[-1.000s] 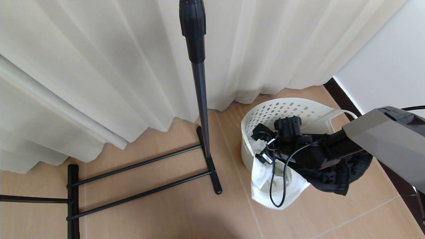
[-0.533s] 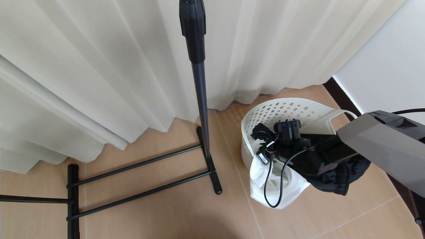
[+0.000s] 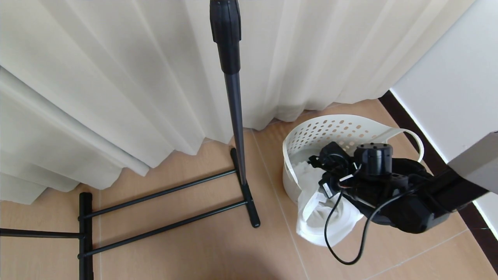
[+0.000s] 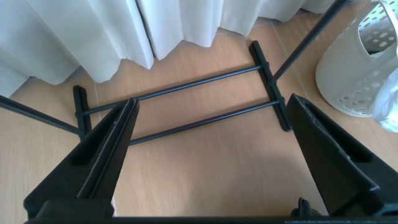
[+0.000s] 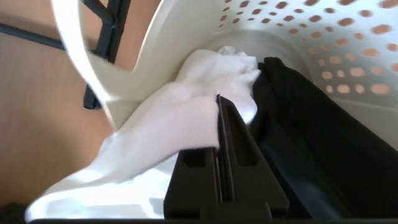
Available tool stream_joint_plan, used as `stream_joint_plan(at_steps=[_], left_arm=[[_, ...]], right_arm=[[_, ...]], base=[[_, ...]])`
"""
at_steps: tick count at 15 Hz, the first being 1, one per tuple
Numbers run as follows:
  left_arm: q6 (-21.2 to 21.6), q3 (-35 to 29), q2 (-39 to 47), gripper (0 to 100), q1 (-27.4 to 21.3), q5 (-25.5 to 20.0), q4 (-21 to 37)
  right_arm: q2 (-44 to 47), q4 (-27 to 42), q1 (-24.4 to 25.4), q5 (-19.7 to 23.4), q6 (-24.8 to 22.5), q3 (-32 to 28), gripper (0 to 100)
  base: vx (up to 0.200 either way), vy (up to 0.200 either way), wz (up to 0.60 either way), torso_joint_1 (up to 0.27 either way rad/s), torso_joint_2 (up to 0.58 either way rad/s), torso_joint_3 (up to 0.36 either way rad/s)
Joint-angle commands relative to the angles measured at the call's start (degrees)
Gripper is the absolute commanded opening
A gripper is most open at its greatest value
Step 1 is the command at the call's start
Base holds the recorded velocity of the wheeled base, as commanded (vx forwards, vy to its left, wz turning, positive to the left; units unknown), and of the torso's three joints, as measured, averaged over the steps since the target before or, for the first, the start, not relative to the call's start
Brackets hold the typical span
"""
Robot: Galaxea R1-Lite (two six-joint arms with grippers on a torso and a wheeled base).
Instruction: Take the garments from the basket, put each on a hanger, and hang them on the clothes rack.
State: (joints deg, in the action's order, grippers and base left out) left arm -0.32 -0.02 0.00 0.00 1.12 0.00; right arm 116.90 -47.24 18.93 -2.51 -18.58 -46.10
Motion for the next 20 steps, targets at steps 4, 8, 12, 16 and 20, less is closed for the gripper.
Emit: stream_joint_plan(at_steps=[4, 8, 12, 16, 20], left_arm=[[0.05, 0.02, 0.0, 100, 0.0, -0.07, 0.0], [0.4, 0.02, 0.0, 100, 0.0, -0.24, 0.09], [0.23, 0.02, 0.0, 100, 0.0, -0.15, 0.0], [0.23, 0.02, 0.0, 100, 0.0, -0.15, 0.0], [0.23, 0.02, 0.0, 100, 0.0, -0.15, 0.0]], right_arm=[[-32.08, -1.1, 3.66, -2.32, 7.59, 17.98, 0], [-48.34, 3.21, 9.81, -4.96, 9.61, 18.95, 0], [-52.65, 5.4, 10.16, -5.22, 9.44, 19.39, 0], [-52.56, 5.23, 10.07, -5.22, 9.35, 19.83, 0], [-52.65, 5.23, 10.07, -4.61, 9.17, 20.97, 0]], base=[[0.0, 0.0, 0.0, 0.0, 0.0, 0.0], [0.0, 0.0, 0.0, 0.0, 0.0, 0.0], [0.0, 0.0, 0.0, 0.002, 0.0, 0.02], [0.0, 0.0, 0.0, 0.002, 0.0, 0.163], [0.0, 0.0, 0.0, -0.004, 0.01, 0.199]])
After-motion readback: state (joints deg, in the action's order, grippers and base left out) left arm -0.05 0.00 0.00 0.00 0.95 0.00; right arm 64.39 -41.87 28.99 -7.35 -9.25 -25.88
